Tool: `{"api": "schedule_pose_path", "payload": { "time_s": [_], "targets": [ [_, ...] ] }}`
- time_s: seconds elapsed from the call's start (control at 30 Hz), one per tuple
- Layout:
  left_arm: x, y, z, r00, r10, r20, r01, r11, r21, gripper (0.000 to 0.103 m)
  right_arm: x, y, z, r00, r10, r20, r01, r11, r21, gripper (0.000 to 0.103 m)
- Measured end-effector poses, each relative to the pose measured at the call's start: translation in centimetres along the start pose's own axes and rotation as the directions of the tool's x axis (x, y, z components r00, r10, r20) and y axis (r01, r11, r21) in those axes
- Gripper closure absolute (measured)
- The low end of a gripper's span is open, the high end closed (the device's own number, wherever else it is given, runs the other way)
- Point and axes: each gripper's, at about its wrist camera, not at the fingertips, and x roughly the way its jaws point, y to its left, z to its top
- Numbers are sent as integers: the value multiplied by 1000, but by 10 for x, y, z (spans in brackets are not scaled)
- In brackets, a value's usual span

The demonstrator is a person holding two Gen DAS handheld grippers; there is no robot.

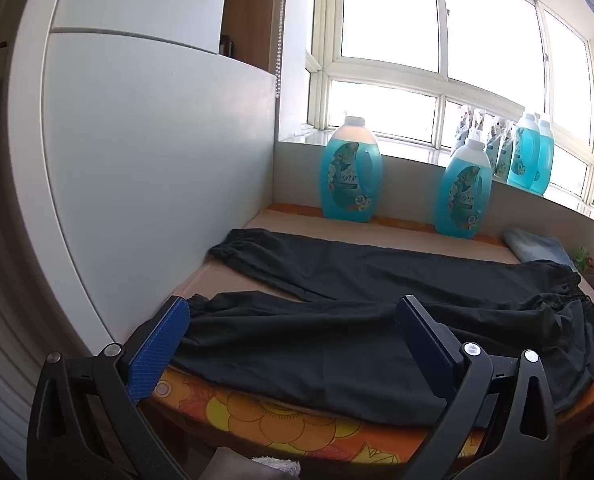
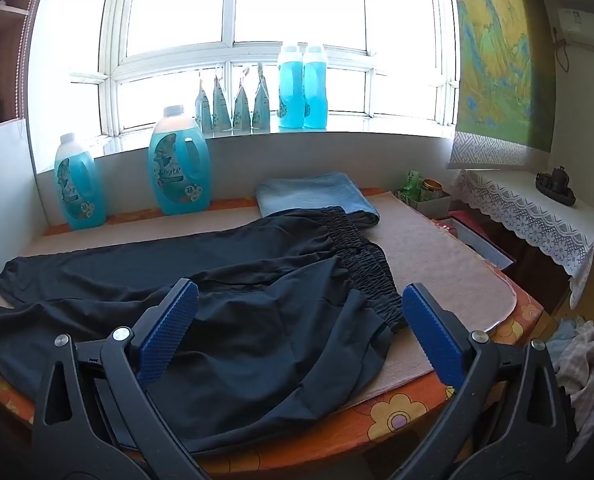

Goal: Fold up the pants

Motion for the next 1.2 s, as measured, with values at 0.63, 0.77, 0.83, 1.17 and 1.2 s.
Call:
{"api": "schedule_pose_path", "payload": {
  "time_s": [0.63, 0.77, 0.83, 1.17, 1.2],
  "targets": [
    [5, 0, -6, 1000, -8, -22, 7, 1000, -16, 1, 2, 2, 0, 1000, -4, -17, 4, 1000, -3, 0],
    [5, 2, -4, 1000, -12, -24, 11, 1000, -17, 1, -1, 3, -1, 1000, -3, -17, 3, 1000, -5, 0],
    [4, 3, -5, 1000, -14, -24, 14, 1000, -19, 1, -2, 2, -2, 1000, -3, -15, 3, 1000, -7, 0],
    [-3, 5, -3, 1000, -20, -16, 20, 1000, -21, 1, -4, 3, -1, 1000, -4, -13, 4, 1000, -9, 0],
    [-4, 5, -3, 1000, -22, -16, 22, 1000, -21, 1, -4, 3, -2, 1000, -3, -13, 3, 1000, -8, 0]
  ]
}}
